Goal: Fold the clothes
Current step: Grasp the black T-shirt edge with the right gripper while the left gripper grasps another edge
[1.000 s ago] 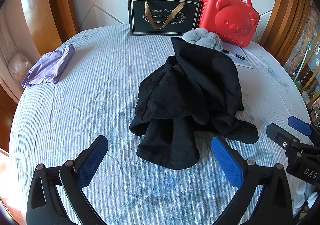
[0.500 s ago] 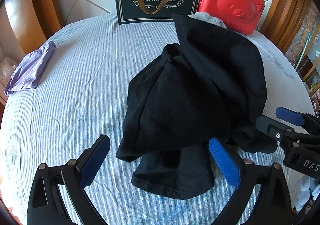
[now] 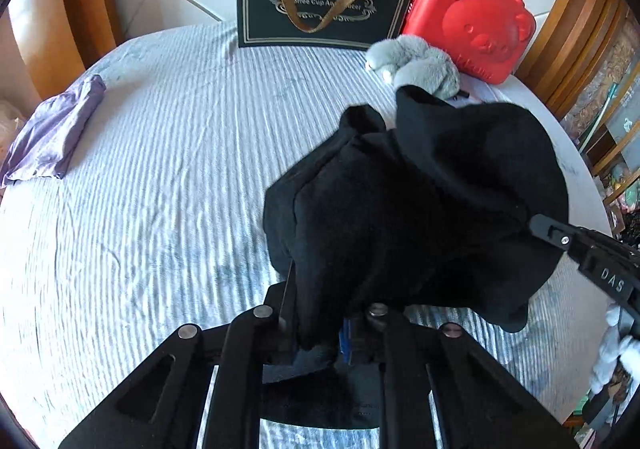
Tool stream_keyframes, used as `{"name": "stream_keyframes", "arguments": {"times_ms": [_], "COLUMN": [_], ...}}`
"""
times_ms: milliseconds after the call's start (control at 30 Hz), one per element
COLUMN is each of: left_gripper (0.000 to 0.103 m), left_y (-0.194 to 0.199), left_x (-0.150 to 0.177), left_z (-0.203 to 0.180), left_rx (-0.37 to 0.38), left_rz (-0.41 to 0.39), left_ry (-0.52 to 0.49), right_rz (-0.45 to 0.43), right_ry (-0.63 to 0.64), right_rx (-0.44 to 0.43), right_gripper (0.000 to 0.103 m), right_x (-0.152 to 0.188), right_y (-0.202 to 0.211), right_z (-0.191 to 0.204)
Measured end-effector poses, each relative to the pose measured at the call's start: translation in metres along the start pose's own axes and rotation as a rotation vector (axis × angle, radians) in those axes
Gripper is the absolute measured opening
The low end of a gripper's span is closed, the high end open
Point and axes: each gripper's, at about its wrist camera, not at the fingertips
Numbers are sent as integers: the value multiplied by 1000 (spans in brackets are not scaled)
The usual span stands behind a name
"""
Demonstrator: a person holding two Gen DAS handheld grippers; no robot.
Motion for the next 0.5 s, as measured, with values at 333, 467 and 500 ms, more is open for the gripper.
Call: {"name": "stream_keyframes", "arguments": {"times_ms": [333, 467, 500], "left_gripper": [41, 43, 47], "left_y": [29, 39, 40], "left_x": [43, 52, 51], "left_z": [41, 38, 36], "left_rx": [38, -9, -7], "left_rz": [43, 42, 35], "left_ry": [88, 64, 61], "right_rz": [-15, 55, 67], "right_ry": [-202, -219, -221], "right_rx": [124, 101, 92], "right_gripper": [3, 15, 20], "right_x": [52, 73, 78], "right_y": [57, 49, 49], "right_z": [-86, -91, -92]}}
Point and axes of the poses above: each gripper's, at about its wrist camera, not at the fingertips, and y roughly against the way its jaws point, z to its left, x to its underside, and after that the axes turned 9 degrees about z, right-handed
